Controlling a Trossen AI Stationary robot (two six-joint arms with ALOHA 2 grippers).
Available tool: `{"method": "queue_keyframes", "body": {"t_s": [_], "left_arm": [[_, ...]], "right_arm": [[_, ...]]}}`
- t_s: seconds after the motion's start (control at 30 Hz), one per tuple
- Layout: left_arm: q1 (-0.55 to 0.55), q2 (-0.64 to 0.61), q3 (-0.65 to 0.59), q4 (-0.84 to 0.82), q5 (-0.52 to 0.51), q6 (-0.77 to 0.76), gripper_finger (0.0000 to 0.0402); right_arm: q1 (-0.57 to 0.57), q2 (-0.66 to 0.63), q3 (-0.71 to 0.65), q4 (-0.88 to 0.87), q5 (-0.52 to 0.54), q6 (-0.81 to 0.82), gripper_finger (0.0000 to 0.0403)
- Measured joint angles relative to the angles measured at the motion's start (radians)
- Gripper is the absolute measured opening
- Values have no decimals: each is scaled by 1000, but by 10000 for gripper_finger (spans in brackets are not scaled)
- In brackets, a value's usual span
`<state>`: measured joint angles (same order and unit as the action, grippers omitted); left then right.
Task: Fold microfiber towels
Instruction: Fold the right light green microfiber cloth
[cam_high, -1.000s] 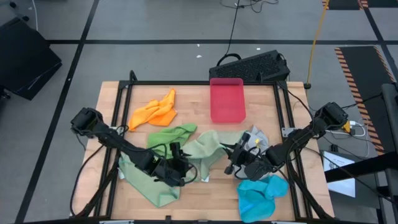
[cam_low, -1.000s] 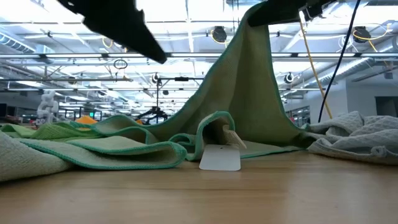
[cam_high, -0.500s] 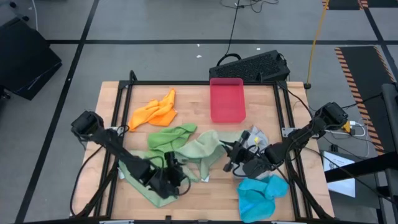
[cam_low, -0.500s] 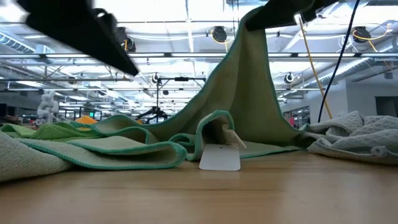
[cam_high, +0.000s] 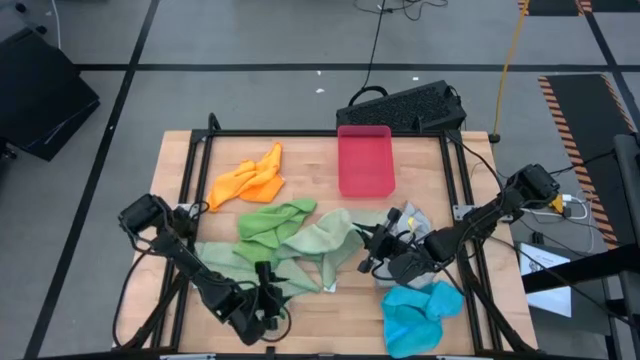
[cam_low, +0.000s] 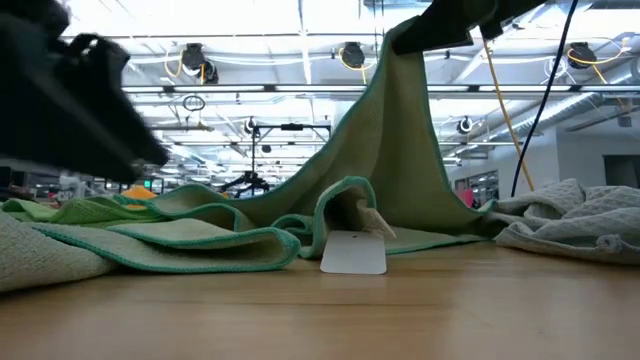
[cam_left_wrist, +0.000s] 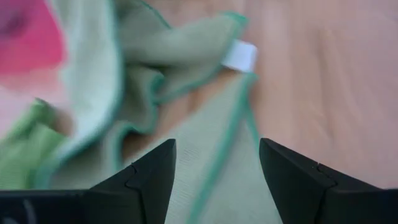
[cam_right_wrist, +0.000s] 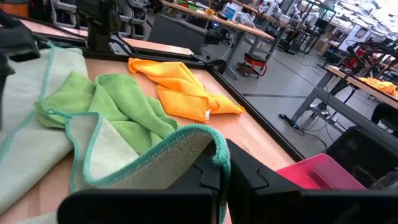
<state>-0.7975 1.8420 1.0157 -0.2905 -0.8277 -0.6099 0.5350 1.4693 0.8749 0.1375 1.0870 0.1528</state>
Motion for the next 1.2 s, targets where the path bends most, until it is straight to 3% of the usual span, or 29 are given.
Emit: {"method": "queue_keyframes", "body": {"t_s": [0.13,0.37,0.53,0.67,0.9,1.2], "left_arm": [[28,0,0,-12,-70,32,234],[82,-8,0,-194,-66,1,234],[69,-48,0,-460,-11,-216,234],[16,-88,0,-586,-24,-357,234],[-9,-111,1,-566,-30,-437,234],[88,-111,0,-508,-13,-422,234]], "right_arm": [[-1,0,0,4,-22,2,2],[-2,0,0,0,-26,3,2],[-2,0,0,0,-70,4,2],[-6,0,0,0,-71,24,2],[-8,0,0,0,-73,43,2],[-10,0,0,0,-73,42,2]]}}
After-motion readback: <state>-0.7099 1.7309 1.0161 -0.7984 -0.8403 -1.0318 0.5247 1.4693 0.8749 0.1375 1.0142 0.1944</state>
